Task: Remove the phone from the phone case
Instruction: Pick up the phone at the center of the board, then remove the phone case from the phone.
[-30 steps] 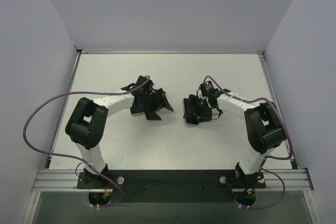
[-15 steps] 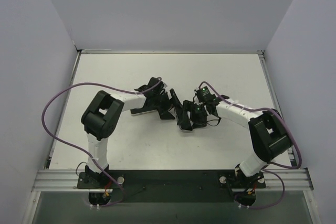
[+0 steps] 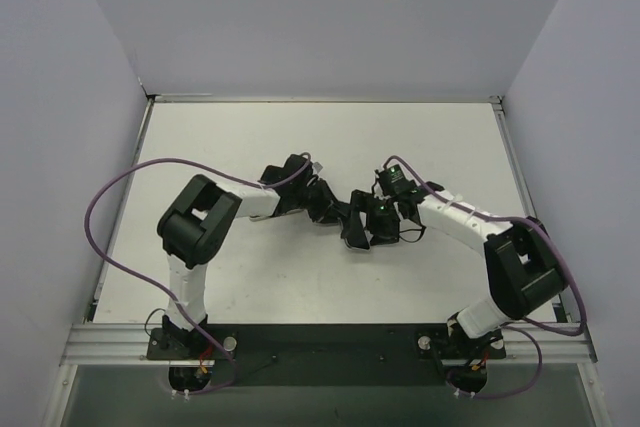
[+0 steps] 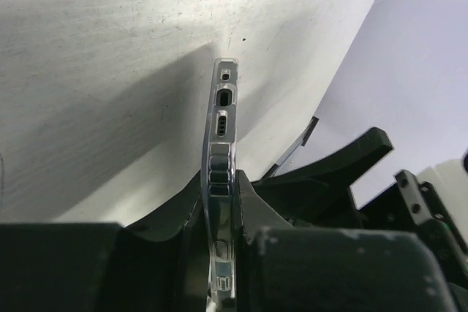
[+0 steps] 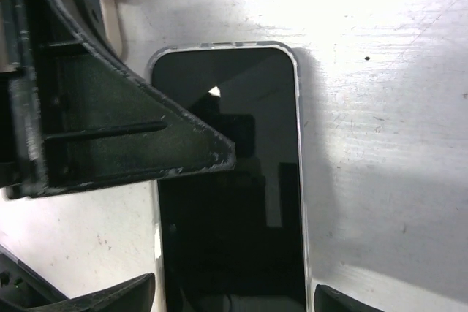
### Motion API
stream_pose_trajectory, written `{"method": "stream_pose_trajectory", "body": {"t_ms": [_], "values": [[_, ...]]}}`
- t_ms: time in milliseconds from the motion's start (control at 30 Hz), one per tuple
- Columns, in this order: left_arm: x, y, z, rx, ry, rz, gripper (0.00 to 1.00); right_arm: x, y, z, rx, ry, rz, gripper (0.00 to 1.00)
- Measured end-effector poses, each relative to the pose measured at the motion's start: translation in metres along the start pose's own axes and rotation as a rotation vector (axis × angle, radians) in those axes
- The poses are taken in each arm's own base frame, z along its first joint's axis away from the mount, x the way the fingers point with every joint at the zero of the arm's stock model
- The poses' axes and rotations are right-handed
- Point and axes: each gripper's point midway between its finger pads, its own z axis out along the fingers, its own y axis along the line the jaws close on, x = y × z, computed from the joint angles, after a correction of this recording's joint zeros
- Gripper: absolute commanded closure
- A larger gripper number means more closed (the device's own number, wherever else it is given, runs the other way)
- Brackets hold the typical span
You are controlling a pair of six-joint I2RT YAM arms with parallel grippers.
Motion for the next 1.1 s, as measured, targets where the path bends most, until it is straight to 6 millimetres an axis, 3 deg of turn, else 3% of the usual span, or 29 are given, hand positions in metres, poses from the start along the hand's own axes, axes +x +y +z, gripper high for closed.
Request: {"method": "stream_pose_trajectory", "body": {"t_ms": [133, 233, 367, 500, 600, 700, 767, 867, 967, 1033, 1067, 1100], "values": [[-0.001, -0.006, -0.005, 0.029, -0.014, 0.002, 1.0, -0.004, 0.006, -0.02, 0.0, -0.037, -0.034, 0.0], [-0.008, -0.022, -0.022, 0.077, -0.052, 0.023, 1.0, -0.02, 0.026, -0.054, -0.052, -0.139, -0.078, 0.0], [-0.028, -0.065, -0.068, 0.264, -0.166, 0.08, 1.0, -0.047, 0.051, -0.109, -0.142, -0.316, -0.121, 0.09], [-0.043, -0.108, -0.12, 0.504, -0.258, 0.128, 1.0, -0.067, 0.057, -0.15, -0.248, -0.456, -0.076, 0.23], [-0.046, -0.13, -0.144, 0.639, -0.277, 0.147, 1.0, -0.072, 0.053, -0.161, -0.328, -0.507, -0.015, 0.21], [-0.04, -0.141, -0.152, 0.697, -0.266, 0.162, 1.0, -0.07, 0.062, -0.161, -0.404, -0.493, 0.009, 0.13], [-0.036, -0.145, -0.155, 0.721, -0.258, 0.167, 1.0, -0.069, 0.069, -0.16, -0.462, -0.483, 0.023, 0.14], [-0.03, -0.15, -0.159, 0.753, -0.245, 0.178, 1.0, -0.07, 0.079, -0.157, -0.54, -0.475, 0.045, 0.24], [-0.026, -0.155, -0.164, 0.783, -0.237, 0.19, 1.0, -0.071, 0.085, -0.153, -0.593, -0.463, 0.083, 0.51], [-0.025, -0.157, -0.165, 0.791, -0.235, 0.192, 1.0, -0.073, 0.088, -0.152, -0.611, -0.464, 0.091, 0.6], [-0.024, -0.158, -0.166, 0.795, -0.235, 0.193, 1.0, -0.074, 0.09, -0.152, -0.625, -0.465, 0.098, 0.72], [-0.024, -0.158, -0.166, 0.798, -0.234, 0.193, 1.0, -0.075, 0.092, -0.153, -0.638, -0.468, 0.104, 0.77]]}}
